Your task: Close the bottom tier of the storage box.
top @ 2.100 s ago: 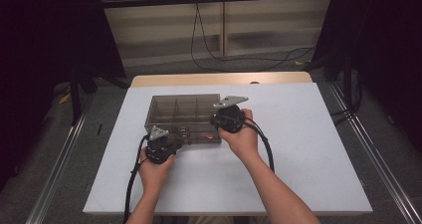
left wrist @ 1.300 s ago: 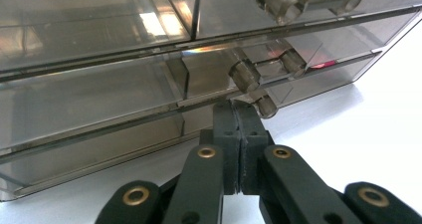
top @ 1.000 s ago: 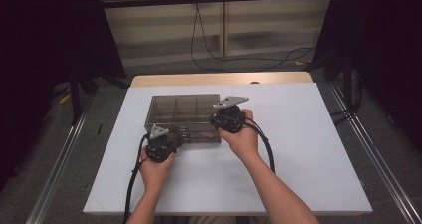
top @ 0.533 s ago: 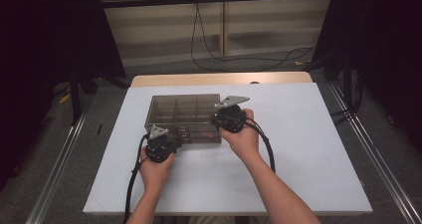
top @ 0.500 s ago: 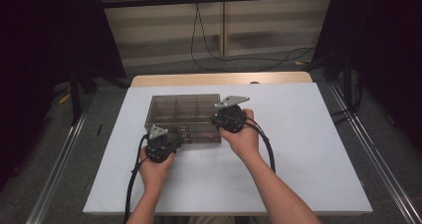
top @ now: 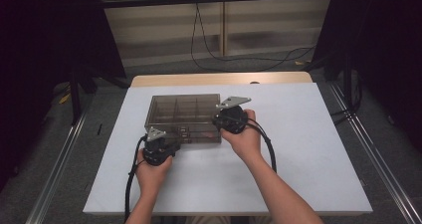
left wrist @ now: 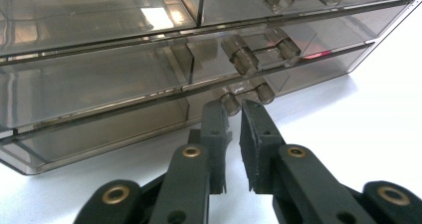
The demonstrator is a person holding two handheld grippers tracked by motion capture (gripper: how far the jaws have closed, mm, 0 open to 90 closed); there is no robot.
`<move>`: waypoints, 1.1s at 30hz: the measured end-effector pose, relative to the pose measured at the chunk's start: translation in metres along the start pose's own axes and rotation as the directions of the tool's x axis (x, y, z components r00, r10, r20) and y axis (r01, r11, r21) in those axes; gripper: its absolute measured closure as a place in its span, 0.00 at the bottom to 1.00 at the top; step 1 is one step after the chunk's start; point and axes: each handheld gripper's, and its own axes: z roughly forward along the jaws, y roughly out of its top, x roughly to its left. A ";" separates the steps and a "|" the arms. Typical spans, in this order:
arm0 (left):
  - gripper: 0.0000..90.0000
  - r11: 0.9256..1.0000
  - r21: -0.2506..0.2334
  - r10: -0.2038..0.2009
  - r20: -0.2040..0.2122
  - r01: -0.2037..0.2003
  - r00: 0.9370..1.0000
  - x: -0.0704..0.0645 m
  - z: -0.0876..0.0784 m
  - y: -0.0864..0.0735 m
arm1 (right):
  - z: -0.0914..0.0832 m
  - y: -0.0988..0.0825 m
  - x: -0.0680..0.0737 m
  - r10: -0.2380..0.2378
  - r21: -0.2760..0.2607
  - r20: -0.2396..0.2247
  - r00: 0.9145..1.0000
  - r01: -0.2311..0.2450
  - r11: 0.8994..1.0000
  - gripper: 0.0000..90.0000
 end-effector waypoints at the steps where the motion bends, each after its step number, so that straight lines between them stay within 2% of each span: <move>1: 0.89 1.000 0.004 0.005 0.001 -0.005 1.000 0.000 -0.001 0.000 | -0.001 0.000 0.000 0.005 0.000 0.001 1.000 -0.005 1.000 0.91; 12: 0.79 1.000 0.013 0.003 0.000 -0.003 1.000 0.001 -0.007 -0.002 | -0.006 -0.004 -0.003 0.019 0.000 -0.008 1.000 -0.019 1.000 0.87; 22: 0.66 1.000 0.027 -0.001 0.006 0.001 1.000 0.000 -0.011 -0.004 | -0.009 -0.005 0.000 0.022 -0.002 -0.006 1.000 -0.022 1.000 0.75; 23: 0.65 0.999 0.036 0.008 0.010 -0.008 1.000 0.000 -0.012 -0.004 | -0.009 -0.005 0.000 0.024 -0.005 -0.007 1.000 -0.024 1.000 0.74; 33: 0.46 0.999 0.036 0.003 -0.004 -0.003 1.000 -0.002 -0.011 -0.003 | -0.016 -0.007 -0.001 0.034 -0.015 -0.025 0.999 -0.035 0.999 0.65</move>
